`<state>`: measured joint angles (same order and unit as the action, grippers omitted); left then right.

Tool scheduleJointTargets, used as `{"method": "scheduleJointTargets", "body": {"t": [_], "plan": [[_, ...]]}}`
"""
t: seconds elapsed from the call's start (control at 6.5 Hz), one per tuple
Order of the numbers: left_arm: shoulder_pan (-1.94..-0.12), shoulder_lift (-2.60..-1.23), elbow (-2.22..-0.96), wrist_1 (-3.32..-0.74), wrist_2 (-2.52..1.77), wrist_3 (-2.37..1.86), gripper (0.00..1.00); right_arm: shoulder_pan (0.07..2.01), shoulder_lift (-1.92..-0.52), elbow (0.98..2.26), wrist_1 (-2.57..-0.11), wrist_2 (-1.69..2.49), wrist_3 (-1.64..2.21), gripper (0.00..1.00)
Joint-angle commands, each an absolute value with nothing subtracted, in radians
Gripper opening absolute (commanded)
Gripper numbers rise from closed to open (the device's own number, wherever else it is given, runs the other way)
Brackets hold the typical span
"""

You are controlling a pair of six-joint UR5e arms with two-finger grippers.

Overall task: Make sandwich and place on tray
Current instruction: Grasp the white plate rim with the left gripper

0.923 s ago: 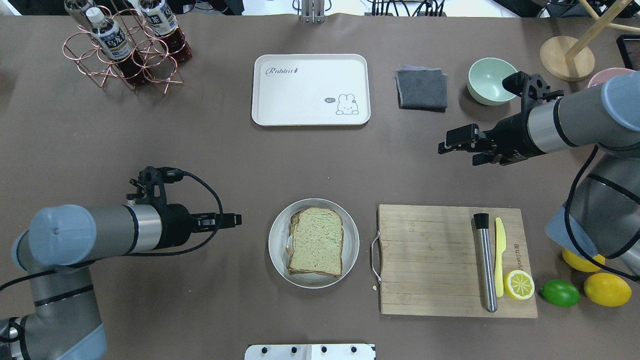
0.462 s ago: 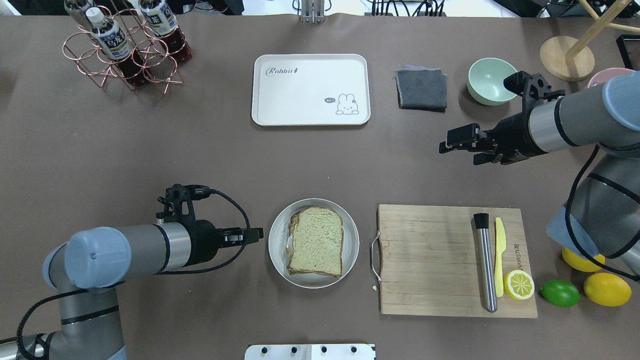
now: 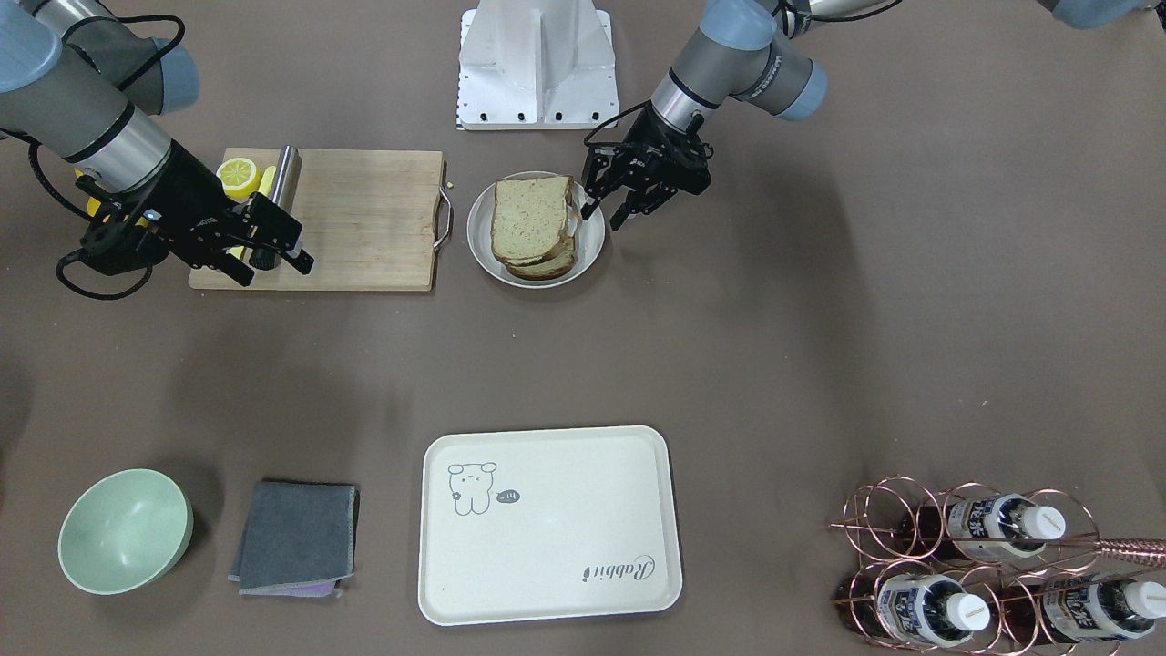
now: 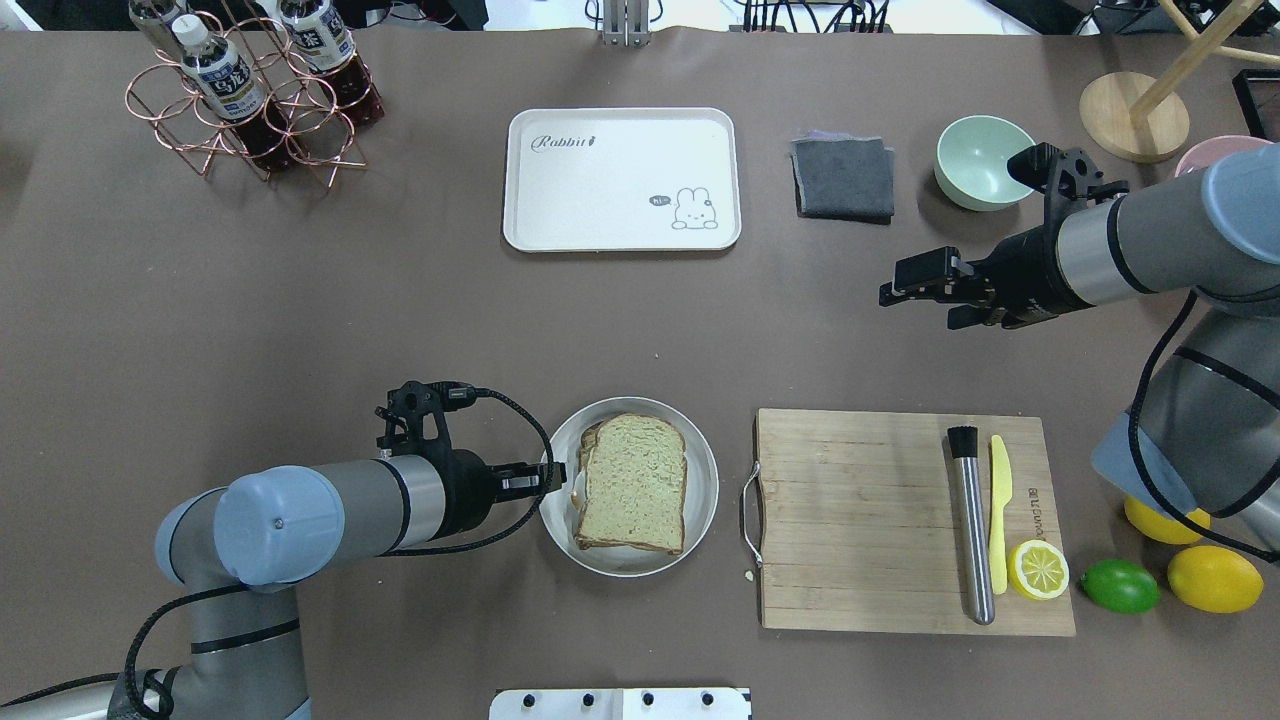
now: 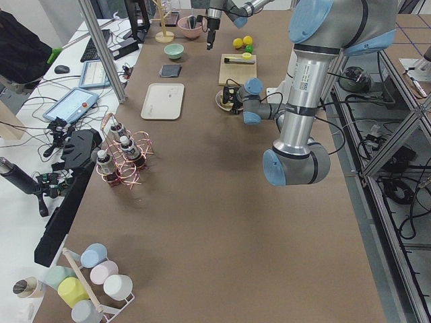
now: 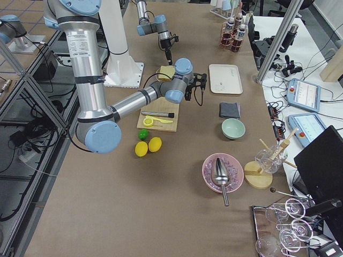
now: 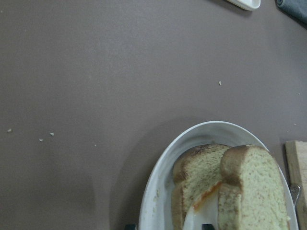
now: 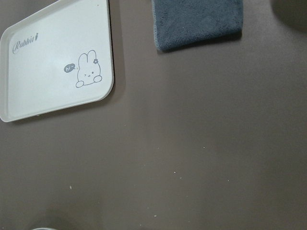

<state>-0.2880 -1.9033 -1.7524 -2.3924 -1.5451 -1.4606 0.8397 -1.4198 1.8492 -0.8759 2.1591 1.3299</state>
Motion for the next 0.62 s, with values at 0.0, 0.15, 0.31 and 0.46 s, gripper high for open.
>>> {"method": "scheduleJointTargets", "body": {"t": [0.0,0.15,0.31,0.46], "plan": [[-0.285,-1.908,-1.730,-2.395,-1.543,-1.462,0.55,0.839,-1.416,1.848,-0.876,2.161,1.330,1.00],[-0.284,-1.925,-1.709,-2.395,-1.542,-1.462,0.54,0.839,-1.419,1.848,-0.876,2.158,1.330,1.00],[-0.284,-1.933,-1.691,-2.398,-1.540,-1.462,0.45,0.839,-1.422,1.850,-0.876,2.155,1.331,1.00],[-0.284,-1.933,-1.689,-2.399,-1.523,-1.462,0.30,0.841,-1.422,1.848,-0.876,2.157,1.331,1.00]]}}
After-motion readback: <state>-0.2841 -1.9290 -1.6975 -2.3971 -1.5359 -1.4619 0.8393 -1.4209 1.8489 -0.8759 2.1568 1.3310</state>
